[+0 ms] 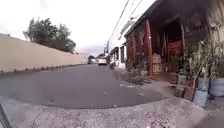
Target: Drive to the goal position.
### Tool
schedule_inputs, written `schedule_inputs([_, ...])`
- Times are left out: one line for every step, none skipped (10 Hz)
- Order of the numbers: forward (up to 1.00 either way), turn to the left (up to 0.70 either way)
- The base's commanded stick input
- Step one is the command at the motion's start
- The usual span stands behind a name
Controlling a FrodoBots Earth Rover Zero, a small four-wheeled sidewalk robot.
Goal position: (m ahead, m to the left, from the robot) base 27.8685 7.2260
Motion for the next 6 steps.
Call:
schedule_inputs([0.70,0.00])
schedule_inputs([0.70,0.00])
schedule_inputs([0.70,0.00])
schedule_inputs([0.70,0.00])
schedule_inputs([0.70,0.00])
schedule_inputs([0.70,0.00])
